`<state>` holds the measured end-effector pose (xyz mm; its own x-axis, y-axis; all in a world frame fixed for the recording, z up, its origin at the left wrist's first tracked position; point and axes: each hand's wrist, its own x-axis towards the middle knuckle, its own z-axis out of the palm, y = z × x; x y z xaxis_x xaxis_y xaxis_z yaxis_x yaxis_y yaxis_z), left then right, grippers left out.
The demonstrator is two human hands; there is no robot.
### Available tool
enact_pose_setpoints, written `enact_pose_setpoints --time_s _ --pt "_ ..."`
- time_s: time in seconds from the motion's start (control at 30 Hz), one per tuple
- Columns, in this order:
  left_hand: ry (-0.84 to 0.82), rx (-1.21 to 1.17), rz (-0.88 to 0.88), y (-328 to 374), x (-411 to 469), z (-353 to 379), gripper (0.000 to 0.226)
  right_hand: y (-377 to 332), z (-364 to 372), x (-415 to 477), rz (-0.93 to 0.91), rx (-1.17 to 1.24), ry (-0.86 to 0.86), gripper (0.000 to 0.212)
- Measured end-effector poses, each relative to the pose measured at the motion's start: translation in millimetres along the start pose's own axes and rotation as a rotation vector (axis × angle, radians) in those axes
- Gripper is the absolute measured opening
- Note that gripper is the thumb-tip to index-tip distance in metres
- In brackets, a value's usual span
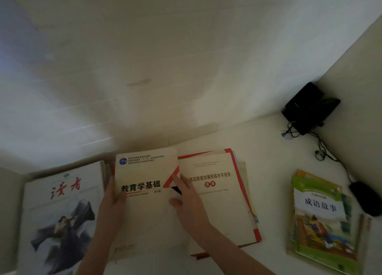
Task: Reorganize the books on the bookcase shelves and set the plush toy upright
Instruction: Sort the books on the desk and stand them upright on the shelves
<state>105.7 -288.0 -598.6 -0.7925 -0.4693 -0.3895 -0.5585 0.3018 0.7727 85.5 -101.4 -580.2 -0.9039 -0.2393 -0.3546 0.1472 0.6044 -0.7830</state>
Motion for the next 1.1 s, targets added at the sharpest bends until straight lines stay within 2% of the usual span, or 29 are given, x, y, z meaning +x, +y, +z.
enact_pose_setpoints --time_s 0.1,0.2,0.27,0.33,0.4,0.5,0.6,0.67,0.77,0.83,0.9,0.97,1.03,1.1 --pt "-0.050 0.056 0.017 1 7 -6 0.049 0 0 0 0.000 0.007 -0.018 0.066" --pt "-0.048 0.189 0.089 15 4 7 0.061 3 -6 2 0.006 0.024 -0.054 0.065" --pt "0.075 0.408 0.263 33 -2 25 0.067 6 -17 2 0.022 0.038 -0.028 0.060" --pt "0.106 0.457 0.415 54 -14 45 0.061 14 -31 0 0.046 0.102 0.033 0.058" --pt "-0.008 0.305 0.423 77 -28 65 0.052 25 -46 -5 0.061 0.211 0.086 0.056" --pt "-0.296 0.100 0.422 105 -46 97 0.045 46 -75 -17 0.085 0.299 0.136 0.052" --pt "-0.432 0.087 0.504 125 -65 134 0.039 73 -110 -35 0.091 0.357 0.198 0.048" --pt "-0.491 0.083 0.549 134 -77 163 0.036 95 -137 -52 0.112 0.372 0.306 0.046" --pt "-0.679 0.076 0.500 142 -100 212 0.035 138 -180 -85 0.211 0.307 0.513 0.048" --pt "-0.829 0.108 0.400 142 -116 250 0.037 176 -204 -107 0.345 0.234 0.624 0.057" --pt "-0.939 0.188 0.324 140 -133 286 0.048 216 -221 -124 0.490 0.188 0.710 0.068" --pt "-1.006 0.236 0.248 139 -146 314 0.058 247 -231 -135 0.595 0.185 0.739 0.080" --pt "-1.055 0.210 0.166 138 -155 338 0.055 266 -235 -141 0.696 0.234 0.702 0.093" --pt "-1.059 0.163 0.123 135 -159 359 0.048 282 -232 -141 0.710 0.312 0.671 0.098"
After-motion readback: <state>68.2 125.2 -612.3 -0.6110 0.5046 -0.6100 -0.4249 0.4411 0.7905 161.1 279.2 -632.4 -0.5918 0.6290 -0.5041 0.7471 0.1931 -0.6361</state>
